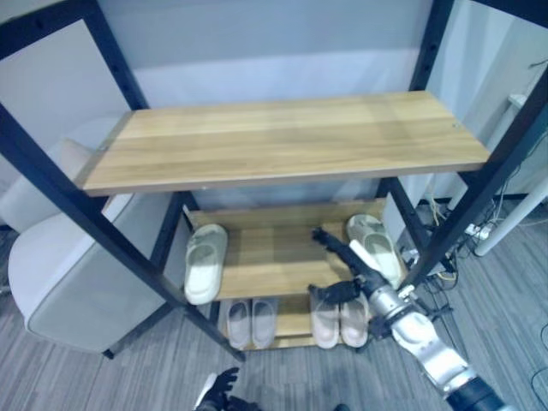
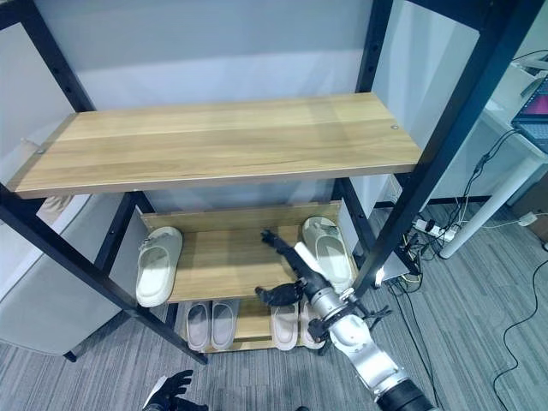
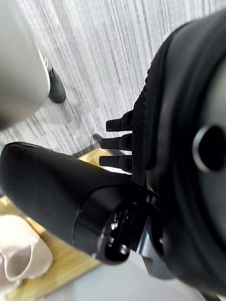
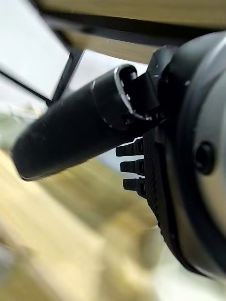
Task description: Arrange the slippers neatly on the shoe rack.
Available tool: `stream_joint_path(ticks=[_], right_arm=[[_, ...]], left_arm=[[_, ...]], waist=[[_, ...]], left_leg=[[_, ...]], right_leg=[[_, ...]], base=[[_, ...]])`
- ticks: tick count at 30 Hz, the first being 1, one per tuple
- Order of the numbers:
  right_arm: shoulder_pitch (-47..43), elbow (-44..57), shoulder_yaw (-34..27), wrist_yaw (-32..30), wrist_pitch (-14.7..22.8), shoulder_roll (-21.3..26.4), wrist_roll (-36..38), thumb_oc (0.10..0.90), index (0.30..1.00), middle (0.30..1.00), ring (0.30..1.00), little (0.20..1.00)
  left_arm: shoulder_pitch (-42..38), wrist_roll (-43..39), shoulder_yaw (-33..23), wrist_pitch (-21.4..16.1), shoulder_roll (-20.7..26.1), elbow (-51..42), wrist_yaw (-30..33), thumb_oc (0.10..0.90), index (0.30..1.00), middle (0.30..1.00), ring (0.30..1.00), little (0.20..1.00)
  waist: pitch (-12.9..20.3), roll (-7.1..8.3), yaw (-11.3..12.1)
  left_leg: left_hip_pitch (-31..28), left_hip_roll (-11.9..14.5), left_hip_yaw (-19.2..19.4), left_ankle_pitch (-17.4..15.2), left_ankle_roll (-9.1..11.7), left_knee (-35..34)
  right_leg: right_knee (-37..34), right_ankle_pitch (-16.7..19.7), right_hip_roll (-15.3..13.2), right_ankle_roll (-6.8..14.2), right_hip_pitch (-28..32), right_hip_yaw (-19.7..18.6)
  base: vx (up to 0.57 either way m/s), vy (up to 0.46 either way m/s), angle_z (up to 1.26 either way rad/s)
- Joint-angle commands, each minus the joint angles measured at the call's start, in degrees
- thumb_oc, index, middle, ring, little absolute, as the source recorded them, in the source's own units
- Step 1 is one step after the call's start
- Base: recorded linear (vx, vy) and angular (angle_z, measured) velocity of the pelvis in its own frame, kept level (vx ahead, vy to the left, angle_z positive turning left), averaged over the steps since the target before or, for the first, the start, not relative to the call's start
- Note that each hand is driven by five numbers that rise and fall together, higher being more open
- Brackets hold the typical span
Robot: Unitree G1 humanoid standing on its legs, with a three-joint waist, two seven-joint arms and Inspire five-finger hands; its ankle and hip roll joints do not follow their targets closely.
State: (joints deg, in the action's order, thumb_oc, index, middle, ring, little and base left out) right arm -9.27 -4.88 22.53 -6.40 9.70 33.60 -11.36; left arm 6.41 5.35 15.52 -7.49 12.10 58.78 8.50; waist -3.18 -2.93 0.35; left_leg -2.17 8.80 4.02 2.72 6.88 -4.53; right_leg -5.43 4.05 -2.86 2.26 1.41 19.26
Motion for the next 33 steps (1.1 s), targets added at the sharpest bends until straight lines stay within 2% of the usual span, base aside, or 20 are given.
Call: stream_joint_path(ticks=[1,5,6,12,18,25,33], right_arm=[[-10.67,1.7,-3.59,-6.7,3.48,-0.75,-9.21,0.8,0.9,0.9,0.9,0.9],[-14.0,-2.86,-3.32,-8.93,1.74,0.2,-13.65,0.8,0.9,0.9,0.9,0.9],[-16.13,-5.88,-2.96,-9.82,0.16,0.77,-16.35,0.8,0.9,0.9,0.9,0.9],[-22.6,-14.61,0.25,-11.23,-3.41,2.68,-24.8,0.8,0.9,0.9,0.9,0.9],[-26.91,-21.62,3.41,-11.91,-6.02,3.9,-29.21,0.8,0.9,0.9,0.9,0.9],[-27.18,-23.41,3.71,-10.45,-6.52,6.38,-29.93,0.8,0.9,0.9,0.9,0.9],[-27.11,-22.77,4.5,-8.51,-6.35,11.84,-32.87,0.8,0.9,0.9,0.9,0.9]], left_arm=[[-2.62,2.39,2.82,-1.47,-1.4,4.59,0.66,0.8,0.9,0.9,0.9,0.9],[-2.74,2.69,2.84,-1.5,-1.08,5.17,0.49,0.8,0.9,0.9,0.9,0.9],[-2.79,2.36,2.84,-1.51,-0.84,5.15,0.34,0.8,0.9,0.9,0.9,0.9],[-3.17,2.04,3.09,-1.44,-0.17,5.26,0.09,0.8,0.9,0.9,0.9,0.9],[-4.05,1.86,3.32,-1.31,-0.17,6.27,-0.08,0.8,0.9,0.9,0.9,0.9],[-4.18,1.74,2.78,-1.21,-0.18,6.6,-0.44,0.8,0.9,0.9,0.9,0.9],[-4.44,2.38,2.97,-1.35,-0.41,6.86,-1.21,0.8,0.9,0.9,0.9,0.9]], waist=[[1.39,3.1,2.07],[1.22,3.7,2.65],[1.16,4.13,3.16],[0.93,5.34,4.54],[0.75,6.51,5.11],[0.86,7.31,5.02],[1.22,7.87,4.44]], left_leg=[[1.21,-0.46,2.71,0.76,0.89,-0.47],[1.13,-0.86,2.67,0.17,0.42,-0.47],[1.13,-1.11,2.63,-0.23,0.11,-0.47],[1.3,-1.89,2.3,-1.07,-0.64,-0.47],[1.63,-2.45,2.06,-1.71,-1.15,-0.47],[1.69,-3.01,1.87,-2.1,-1.37,-0.47],[1.84,-3.42,1.79,-2.42,-1.38,-0.47]], right_leg=[[1.25,-4.44,-3.39,5.75,3.8,0.62],[1.33,-4.23,-3.8,5.97,3.77,0.51],[1.29,-4.16,-4.02,6.11,3.78,0.53],[1.24,-3.88,-4.55,6.49,3.5,0.29],[1.3,-3.64,-5.06,6.75,3.24,0.22],[1.4,-3.28,-5.52,7.08,3.05,0.22],[1.38,-2.88,-6.15,7.46,2.92,0.36]], base=[[0.04,0.077,-0.02],[0.03,0.054,-0.01],[0.02,0.058,0.0],[0.02,0.042,0.0],[0.01,0.022,0.0],[0.0,0.014,0.0],[0.0,0.004,0.0]])
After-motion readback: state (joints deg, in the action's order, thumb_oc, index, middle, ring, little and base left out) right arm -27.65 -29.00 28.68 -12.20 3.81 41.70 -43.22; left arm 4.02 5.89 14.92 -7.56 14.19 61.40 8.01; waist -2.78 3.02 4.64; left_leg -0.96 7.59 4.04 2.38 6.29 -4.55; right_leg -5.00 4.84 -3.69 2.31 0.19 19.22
